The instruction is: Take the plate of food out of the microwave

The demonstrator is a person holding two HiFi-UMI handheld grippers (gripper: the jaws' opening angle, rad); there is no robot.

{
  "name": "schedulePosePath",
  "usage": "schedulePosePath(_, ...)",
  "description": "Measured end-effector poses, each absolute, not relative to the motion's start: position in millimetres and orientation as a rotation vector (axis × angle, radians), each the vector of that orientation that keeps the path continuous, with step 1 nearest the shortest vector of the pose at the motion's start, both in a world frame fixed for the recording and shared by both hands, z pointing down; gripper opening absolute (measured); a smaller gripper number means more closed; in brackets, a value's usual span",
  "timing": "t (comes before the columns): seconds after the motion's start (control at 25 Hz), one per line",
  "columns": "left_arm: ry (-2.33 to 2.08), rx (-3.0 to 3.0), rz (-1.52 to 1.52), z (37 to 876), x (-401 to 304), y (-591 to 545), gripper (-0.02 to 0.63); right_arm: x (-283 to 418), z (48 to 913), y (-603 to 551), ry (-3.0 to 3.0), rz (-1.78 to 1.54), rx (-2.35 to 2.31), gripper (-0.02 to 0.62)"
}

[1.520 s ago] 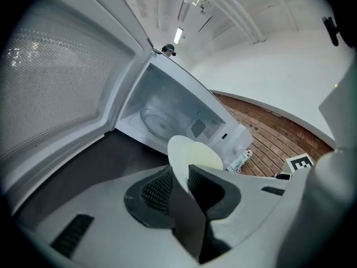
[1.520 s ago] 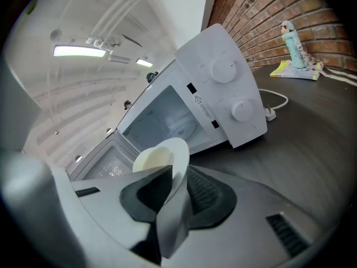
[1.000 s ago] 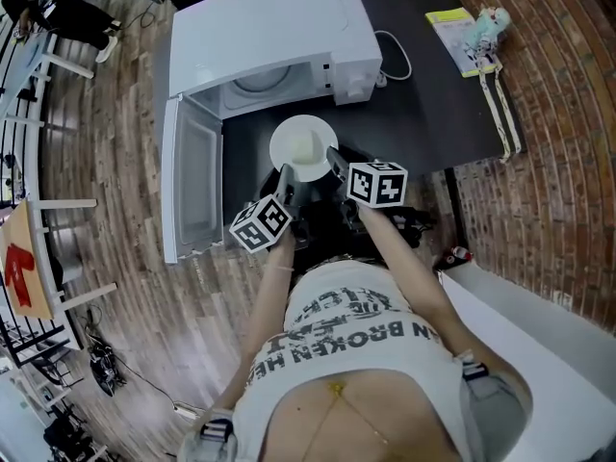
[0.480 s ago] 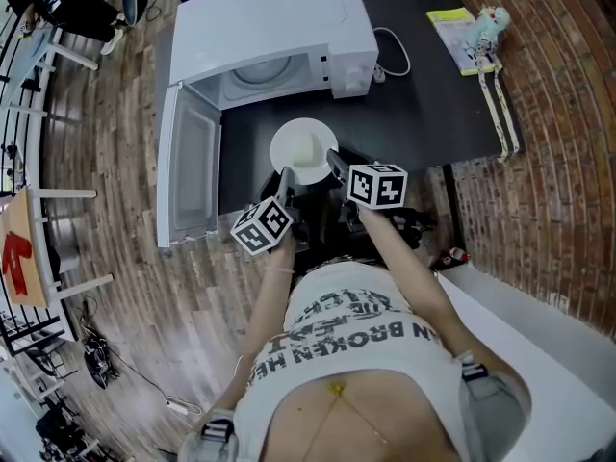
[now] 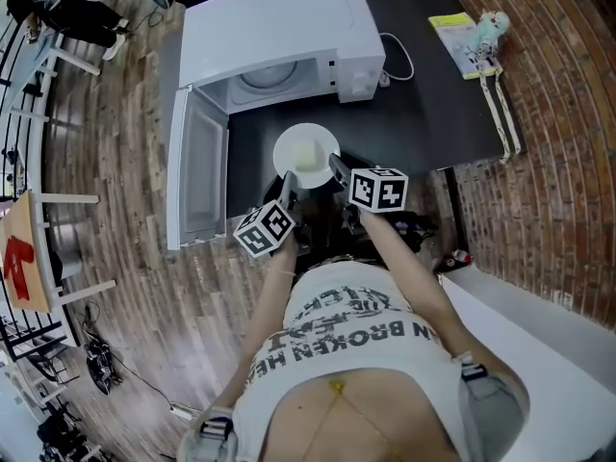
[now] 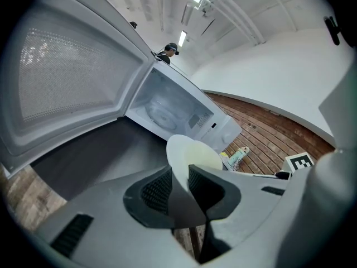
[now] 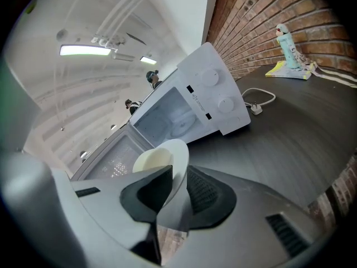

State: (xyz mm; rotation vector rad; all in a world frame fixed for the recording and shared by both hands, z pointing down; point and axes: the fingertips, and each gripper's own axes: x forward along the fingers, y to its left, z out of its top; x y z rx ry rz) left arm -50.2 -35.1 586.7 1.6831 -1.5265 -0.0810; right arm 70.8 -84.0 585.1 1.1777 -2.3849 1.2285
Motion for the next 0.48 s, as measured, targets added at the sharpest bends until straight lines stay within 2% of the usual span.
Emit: schedulePosePath(0.48,-1.496,1.698,-0.07,588.0,-53.0,-33.4,0.092,69.5,583.6,-79.0,-2.378,1.238,1.212,0.077)
